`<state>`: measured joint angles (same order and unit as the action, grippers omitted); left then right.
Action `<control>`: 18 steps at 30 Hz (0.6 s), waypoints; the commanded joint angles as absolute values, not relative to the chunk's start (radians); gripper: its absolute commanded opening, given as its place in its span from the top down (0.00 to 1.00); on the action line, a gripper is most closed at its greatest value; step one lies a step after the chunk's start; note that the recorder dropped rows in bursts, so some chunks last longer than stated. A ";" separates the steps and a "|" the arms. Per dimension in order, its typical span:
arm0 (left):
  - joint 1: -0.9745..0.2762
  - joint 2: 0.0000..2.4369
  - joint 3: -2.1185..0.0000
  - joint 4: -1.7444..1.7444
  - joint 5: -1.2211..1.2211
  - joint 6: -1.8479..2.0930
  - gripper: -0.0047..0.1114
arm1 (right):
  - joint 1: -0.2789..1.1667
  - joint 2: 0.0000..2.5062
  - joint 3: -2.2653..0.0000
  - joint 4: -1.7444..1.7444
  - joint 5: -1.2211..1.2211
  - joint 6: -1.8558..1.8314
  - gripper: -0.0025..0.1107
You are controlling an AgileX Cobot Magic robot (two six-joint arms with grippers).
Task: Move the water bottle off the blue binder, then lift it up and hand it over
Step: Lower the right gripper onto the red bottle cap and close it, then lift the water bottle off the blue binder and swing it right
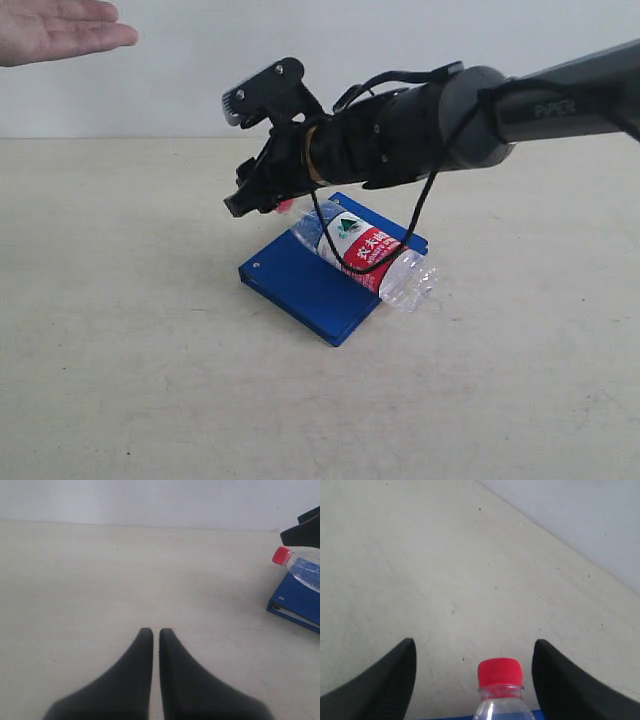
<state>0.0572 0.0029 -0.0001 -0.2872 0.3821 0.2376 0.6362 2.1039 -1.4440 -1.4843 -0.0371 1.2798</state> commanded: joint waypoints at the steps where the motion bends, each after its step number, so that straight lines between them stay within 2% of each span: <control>1: 0.048 0.000 0.000 -0.295 0.367 0.229 0.92 | 0.638 2.168 -1.470 -1.490 0.023 1.235 0.45; 6: 0.048 0.000 0.000 -0.295 0.367 0.229 0.92 | 0.638 2.222 -1.470 -1.490 0.160 1.210 0.45; 10: 0.048 0.000 0.000 -0.295 0.367 0.229 0.92 | 0.638 2.231 -1.470 -1.490 0.153 1.175 0.46; 12: 0.048 0.000 0.000 -0.295 0.367 0.229 0.92 | 0.638 2.231 -1.470 -1.490 0.155 1.173 0.56; 18: 0.048 0.000 0.000 -0.295 0.367 0.229 0.92 | 0.638 2.228 -1.470 -1.400 0.228 1.179 0.98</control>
<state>0.0572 0.0029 -0.0001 -0.2872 0.3821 0.2376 0.6387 2.2248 -1.4716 -1.4592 0.1661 1.1813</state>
